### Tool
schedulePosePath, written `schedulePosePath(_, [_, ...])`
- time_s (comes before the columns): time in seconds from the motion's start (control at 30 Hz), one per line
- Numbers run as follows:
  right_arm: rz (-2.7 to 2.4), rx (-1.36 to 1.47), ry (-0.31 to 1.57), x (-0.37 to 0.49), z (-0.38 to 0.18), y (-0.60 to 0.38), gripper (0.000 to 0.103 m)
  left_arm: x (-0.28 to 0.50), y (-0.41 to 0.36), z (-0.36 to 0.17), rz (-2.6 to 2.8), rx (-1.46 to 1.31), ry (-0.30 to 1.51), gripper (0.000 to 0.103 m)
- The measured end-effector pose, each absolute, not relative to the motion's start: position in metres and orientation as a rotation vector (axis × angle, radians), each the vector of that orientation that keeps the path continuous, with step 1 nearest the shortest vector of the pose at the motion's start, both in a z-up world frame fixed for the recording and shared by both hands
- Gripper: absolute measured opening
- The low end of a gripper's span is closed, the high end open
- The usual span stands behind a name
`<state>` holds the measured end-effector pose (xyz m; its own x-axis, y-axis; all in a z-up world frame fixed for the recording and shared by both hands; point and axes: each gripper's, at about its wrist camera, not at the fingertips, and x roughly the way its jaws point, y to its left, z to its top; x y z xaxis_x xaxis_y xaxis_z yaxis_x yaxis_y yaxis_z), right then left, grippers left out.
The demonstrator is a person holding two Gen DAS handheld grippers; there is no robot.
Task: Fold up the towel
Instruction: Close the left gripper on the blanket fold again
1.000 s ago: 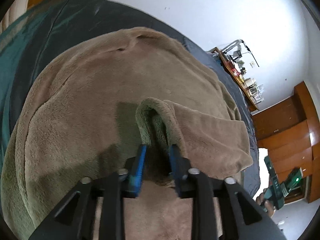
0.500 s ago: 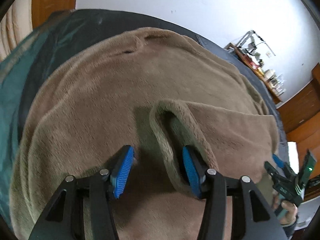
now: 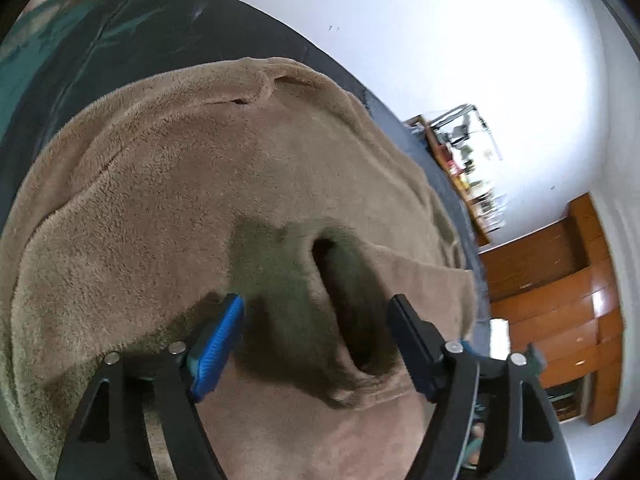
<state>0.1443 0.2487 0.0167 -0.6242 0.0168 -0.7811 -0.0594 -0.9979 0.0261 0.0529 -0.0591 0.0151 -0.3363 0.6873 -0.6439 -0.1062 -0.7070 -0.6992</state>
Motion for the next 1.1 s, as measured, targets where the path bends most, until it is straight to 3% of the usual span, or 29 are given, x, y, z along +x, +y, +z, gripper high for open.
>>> schedulePosePath(0.2, [2.794,-1.34,0.082,0.144,0.017,0.25,0.088,0.052,-0.05,0.017,2.032,-1.395,-0.796,0.081])
schedulePosePath(0.43, [2.797,-1.337,0.092,0.143,0.017,0.25,0.088,0.038,-0.029,0.013,2.144,-1.475,-0.637,0.08])
schedulePosePath(0.47, [2.798,-1.337,0.095,0.143,0.017,0.25,0.088,0.036,-0.028,0.014,2.163,-1.479,-0.622,0.076])
schedulePosePath(0.53, [2.802,-1.335,0.102,0.144,0.017,0.252,0.088,0.032,-0.024,0.014,2.211,-1.498,-0.579,0.025])
schedulePosePath(0.57, [2.802,-1.335,0.104,0.144,0.017,0.252,0.088,0.029,-0.024,0.015,2.244,-1.515,-0.562,0.023])
schedulePosePath(0.67, [2.806,-1.332,0.112,0.144,0.017,0.252,0.088,0.029,-0.019,0.028,2.366,-1.454,-0.528,0.021])
schedulePosePath(0.83, [2.818,-1.326,0.14,0.145,0.018,0.254,0.088,0.06,0.004,0.081,2.577,-1.117,-0.258,0.023])
schedulePosePath(1.03, [2.816,-1.327,0.147,0.146,0.018,0.254,0.088,0.023,0.007,0.037,2.59,-1.443,-0.157,0.026])
schedulePosePath(1.1, [2.821,-1.323,0.163,0.147,0.018,0.256,0.088,0.018,0.001,0.022,2.584,-1.486,-0.168,0.034])
